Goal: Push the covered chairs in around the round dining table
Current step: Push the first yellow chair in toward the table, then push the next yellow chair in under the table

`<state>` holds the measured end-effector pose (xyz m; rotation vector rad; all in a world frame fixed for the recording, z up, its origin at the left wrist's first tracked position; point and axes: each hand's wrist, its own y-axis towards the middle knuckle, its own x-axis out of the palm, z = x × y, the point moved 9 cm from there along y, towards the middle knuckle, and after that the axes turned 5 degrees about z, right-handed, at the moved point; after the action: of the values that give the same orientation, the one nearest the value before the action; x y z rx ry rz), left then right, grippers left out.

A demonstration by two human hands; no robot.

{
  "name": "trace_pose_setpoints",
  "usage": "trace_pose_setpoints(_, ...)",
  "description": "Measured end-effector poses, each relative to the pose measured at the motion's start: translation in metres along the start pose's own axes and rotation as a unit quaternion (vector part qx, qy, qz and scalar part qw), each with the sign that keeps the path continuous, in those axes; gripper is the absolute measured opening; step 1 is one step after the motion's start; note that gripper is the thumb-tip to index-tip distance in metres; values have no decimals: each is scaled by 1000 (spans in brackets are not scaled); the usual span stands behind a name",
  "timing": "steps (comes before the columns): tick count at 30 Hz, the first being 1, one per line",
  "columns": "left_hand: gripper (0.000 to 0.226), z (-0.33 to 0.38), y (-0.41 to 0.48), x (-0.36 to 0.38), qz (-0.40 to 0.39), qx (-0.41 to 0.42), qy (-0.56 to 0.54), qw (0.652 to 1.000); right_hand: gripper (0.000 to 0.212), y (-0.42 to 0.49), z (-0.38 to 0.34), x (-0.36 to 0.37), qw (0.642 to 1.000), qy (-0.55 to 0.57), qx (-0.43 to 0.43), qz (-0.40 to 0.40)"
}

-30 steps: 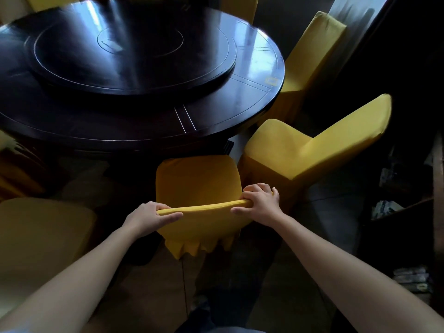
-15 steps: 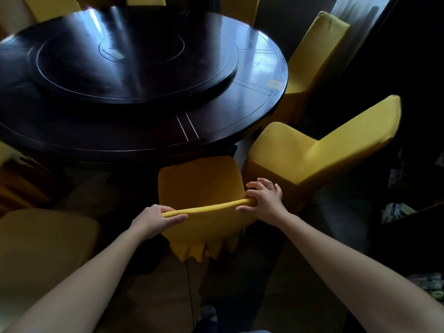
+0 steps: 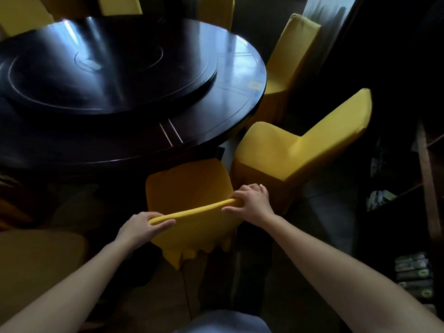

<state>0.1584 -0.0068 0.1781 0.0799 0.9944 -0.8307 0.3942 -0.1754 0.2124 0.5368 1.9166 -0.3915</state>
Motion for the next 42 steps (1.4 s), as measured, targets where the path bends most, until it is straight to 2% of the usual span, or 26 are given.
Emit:
trace_pose_setpoints(3,73,7,0,-3,23,20,36,999,46,-5,1,0,1000,7,-7,5)
trace_pose_setpoints(7,73,42,5,7,-3,67,99,993,38,-8,3,-2,999,24,-37,-13)
trace_pose_setpoints(10,71,83,15,28,-25,102,130,986,40,-7,10,-3,997,27,-69,-32)
trace_pose_setpoints(14,92,152,32,63,-46,174,164,970,50,-9,37,-17,996,6,-64,-63)
trace_pose_setpoints(16,99,191,40,79,-42,211,166,962,53,-10,59,-35,997,-5,-60,-57)
trace_pose_setpoints(21,96,294,61,108,-5,281,153,947,57,-11,144,-91,999,-10,-24,-18)
trace_pose_setpoints(28,99,417,81,158,1,322,108,941,60,-23,262,-150,999,-15,39,22)
trace_pose_setpoints(32,98,465,97,192,-24,322,89,942,62,-29,317,-166,998,-5,61,20)
trace_pose_setpoints(37,76,518,108,227,-56,328,77,940,62,-34,376,-190,995,9,91,37)
trace_pose_setpoints(42,79,557,118,254,-88,348,91,929,62,-37,415,-202,992,8,117,42)
